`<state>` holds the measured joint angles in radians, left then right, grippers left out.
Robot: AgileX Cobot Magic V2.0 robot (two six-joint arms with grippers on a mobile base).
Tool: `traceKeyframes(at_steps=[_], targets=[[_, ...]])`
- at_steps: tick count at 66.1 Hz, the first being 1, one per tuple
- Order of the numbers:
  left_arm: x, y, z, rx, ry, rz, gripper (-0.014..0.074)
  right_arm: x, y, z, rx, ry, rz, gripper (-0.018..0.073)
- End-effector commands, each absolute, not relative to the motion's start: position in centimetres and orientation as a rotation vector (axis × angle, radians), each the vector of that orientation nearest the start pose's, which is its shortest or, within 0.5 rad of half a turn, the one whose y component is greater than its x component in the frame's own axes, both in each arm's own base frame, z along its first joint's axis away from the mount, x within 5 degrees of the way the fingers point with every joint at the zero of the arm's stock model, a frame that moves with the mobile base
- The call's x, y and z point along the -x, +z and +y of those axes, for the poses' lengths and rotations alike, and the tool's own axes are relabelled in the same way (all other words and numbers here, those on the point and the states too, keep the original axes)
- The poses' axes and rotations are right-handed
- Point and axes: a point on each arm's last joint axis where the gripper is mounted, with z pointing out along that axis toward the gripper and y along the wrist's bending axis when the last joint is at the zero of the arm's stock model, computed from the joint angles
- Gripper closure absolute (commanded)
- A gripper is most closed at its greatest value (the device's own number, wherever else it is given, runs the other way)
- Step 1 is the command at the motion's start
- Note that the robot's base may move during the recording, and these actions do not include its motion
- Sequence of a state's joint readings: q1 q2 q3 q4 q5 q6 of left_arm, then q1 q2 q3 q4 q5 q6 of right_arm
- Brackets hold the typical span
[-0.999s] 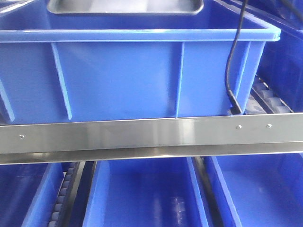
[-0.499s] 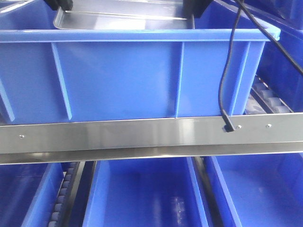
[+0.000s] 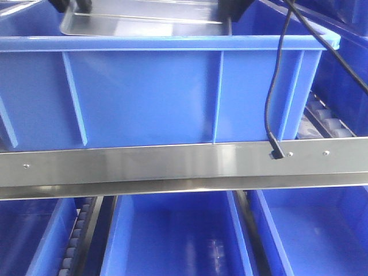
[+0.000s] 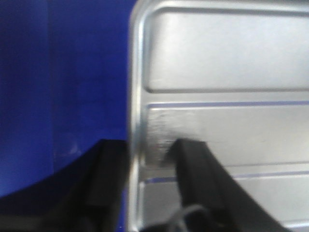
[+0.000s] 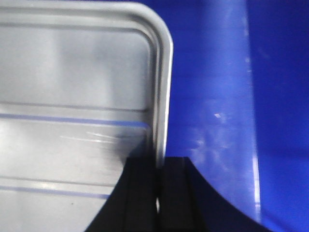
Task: Grab silver tray and place in blue box
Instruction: 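Lower the tray with both grippers into the blue bin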
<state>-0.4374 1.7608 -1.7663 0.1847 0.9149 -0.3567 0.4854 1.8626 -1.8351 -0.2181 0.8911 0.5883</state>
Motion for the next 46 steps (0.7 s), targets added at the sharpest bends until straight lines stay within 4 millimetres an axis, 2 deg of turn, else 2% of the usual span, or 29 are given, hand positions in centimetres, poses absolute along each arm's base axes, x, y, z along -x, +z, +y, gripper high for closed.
traceKeyframes(at_steps=[1, 6, 11, 29, 34, 42, 44, 46], targets=[[-36.1, 41.2, -15.6, -0.076, -0.272, 2.209, 0.0262, -37.8, 40.2, 19.1, -0.025, 0.424, 2.173, 0.0355], [-36.2, 41.0, -14.9, -0.056, -0.246, 2.228, 0.0255, -38.1, 40.2, 18.4, -0.046, 0.413, 2.175, 0.0243], [-36.4, 41.0, -14.4, -0.04, -0.238, 2.233, 0.0258, -38.2, 40.2, 17.9, -0.059, 0.403, 2.184, 0.018], [-36.7, 41.0, -13.6, -0.009, -0.236, 2.232, 0.0271, -38.3, 40.3, 17.6, -0.067, 0.403, 2.174, 0.0179], [-36.7, 41.0, -13.7, -0.003, -0.258, 2.236, 0.0372, -38.3, 40.4, 17.7, -0.063, 0.41, 2.166, 0.0246], [-36.6, 41.0, -13.9, 0.003, -0.282, 2.239, 0.0616, -38.3, 40.4, 17.7, -0.063, 0.411, 2.165, 0.047], [-36.6, 41.0, -13.9, 0.004, -0.282, 2.24, 0.0605, -38.3, 40.4, 17.7, -0.063, 0.411, 2.163, 0.052], [-36.6, 41.0, -13.9, 0.003, -0.283, 2.239, 0.0601, -38.3, 40.4, 17.7, -0.063, 0.411, 2.163, 0.0505]])
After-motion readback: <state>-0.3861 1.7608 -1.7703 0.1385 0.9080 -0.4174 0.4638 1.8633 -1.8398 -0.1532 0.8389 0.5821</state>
